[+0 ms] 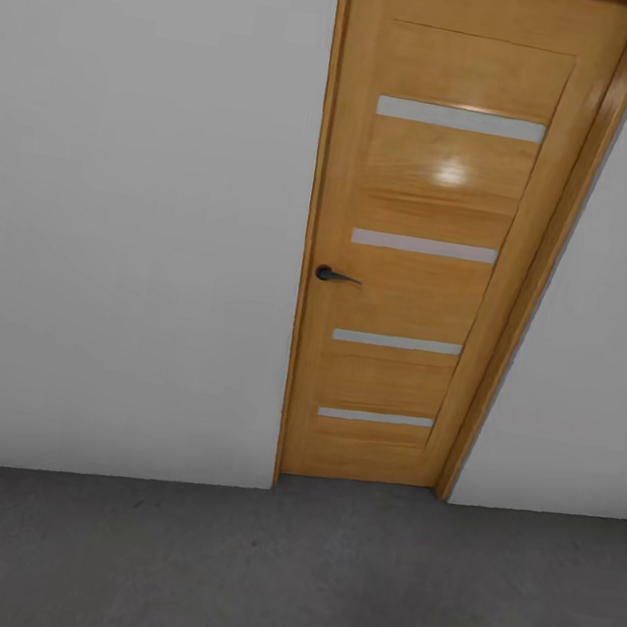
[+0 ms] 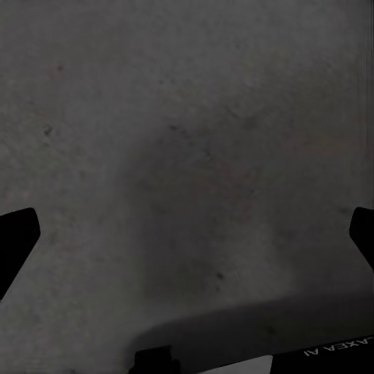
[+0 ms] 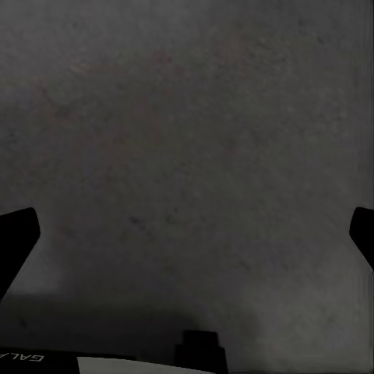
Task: Move the two storage containers from the living room to the garage. In the garage, place one container on the floor and stack the other container on top of it (either order is fine).
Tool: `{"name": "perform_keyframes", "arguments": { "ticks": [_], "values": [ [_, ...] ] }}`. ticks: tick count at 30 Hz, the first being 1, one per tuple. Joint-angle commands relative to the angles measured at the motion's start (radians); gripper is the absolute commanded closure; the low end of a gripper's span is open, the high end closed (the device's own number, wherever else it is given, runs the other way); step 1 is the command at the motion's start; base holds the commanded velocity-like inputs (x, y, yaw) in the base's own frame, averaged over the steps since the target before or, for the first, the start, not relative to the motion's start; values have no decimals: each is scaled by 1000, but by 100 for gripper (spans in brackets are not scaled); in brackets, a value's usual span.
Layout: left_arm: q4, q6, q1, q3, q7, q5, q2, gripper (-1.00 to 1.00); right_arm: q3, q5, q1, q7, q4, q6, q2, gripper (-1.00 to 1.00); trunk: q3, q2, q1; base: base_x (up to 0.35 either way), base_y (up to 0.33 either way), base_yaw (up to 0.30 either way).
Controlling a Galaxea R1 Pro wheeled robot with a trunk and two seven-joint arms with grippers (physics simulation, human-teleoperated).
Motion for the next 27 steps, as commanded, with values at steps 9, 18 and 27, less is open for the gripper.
{"name": "perform_keyframes", "arguments": {
  "ticks": [9,18,27],
  "values": [
    [-1,-2,0,-3,0,1,1,-100,0,0,-1,3,0,-1,0,-100,-1,0,0,0,-2,-260],
    [-1,-1,0,-4,0,1,1,-100,0,0,-1,3,0,-1,-1,-100,-1,0,0,9,0,-201],
    [0,0,0,-4,0,1,1,-100,0,0,-1,3,0,-1,0,-100,-1,0,0,203,-12,-20]
  ]
}}
